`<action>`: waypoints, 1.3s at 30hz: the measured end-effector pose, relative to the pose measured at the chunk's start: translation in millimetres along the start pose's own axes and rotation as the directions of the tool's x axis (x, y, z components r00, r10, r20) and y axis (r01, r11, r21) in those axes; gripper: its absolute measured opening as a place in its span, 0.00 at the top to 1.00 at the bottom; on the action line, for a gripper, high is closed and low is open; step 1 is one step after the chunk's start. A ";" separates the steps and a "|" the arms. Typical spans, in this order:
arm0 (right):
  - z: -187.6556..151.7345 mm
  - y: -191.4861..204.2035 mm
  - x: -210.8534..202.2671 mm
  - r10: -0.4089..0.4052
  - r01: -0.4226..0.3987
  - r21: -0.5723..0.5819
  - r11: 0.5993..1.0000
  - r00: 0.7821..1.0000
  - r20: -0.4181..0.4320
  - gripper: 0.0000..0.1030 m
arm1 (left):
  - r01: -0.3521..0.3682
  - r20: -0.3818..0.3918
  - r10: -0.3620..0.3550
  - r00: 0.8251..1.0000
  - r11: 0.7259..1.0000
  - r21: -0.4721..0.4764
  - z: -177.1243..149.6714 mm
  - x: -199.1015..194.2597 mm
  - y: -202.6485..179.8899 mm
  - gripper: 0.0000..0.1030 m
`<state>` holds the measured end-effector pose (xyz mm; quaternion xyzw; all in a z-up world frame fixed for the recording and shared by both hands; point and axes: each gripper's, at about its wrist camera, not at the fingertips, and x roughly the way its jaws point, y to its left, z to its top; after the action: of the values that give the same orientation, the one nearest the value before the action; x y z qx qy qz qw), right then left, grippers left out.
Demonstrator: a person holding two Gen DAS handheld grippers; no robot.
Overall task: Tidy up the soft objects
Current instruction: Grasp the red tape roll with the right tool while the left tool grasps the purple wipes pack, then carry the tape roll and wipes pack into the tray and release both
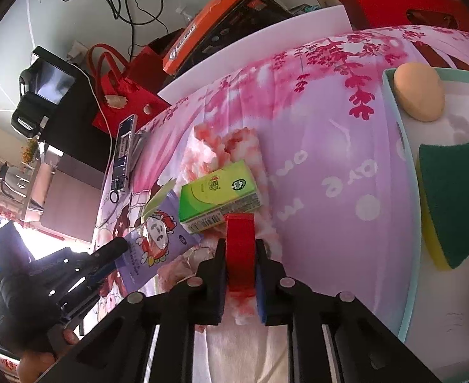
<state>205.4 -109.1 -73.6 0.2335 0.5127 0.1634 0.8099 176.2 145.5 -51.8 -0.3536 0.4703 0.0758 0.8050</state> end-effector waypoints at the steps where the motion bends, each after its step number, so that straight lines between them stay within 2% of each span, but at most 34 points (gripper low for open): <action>1: 0.3 0.2 -0.9 0.002 -0.002 0.001 1.000 1.000 0.003 0.85 | 0.004 0.006 -0.004 1.000 1.000 0.003 -0.1 -1.2 -1.4 0.93; 12: 3.0 5.7 -17.6 0.003 -0.002 -0.014 1.000 0.999 0.039 0.85 | 0.054 0.064 -0.056 0.996 0.998 0.040 1.4 -24.1 -14.4 0.96; 23: 5.2 13.4 -43.2 0.014 -0.010 -0.042 0.999 0.995 0.097 0.85 | 0.117 0.143 -0.126 0.982 0.990 0.074 2.6 -59.2 -26.3 0.96; 32: 5.9 9.1 -47.3 -0.005 0.009 -0.036 0.999 0.995 0.099 0.85 | 0.135 0.162 -0.148 0.976 0.987 0.089 2.4 -69.1 -31.1 0.96; 39: 13.2 -0.7 -70.5 -0.055 0.060 -0.032 0.998 0.986 0.156 0.85 | 0.166 0.189 -0.189 0.964 0.977 0.131 -3.8 -80.5 -48.9 0.96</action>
<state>187.8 -148.0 -16.0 0.2156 0.4517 0.1308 0.8558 151.8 123.9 36.6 -0.3381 0.3567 0.0117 0.8708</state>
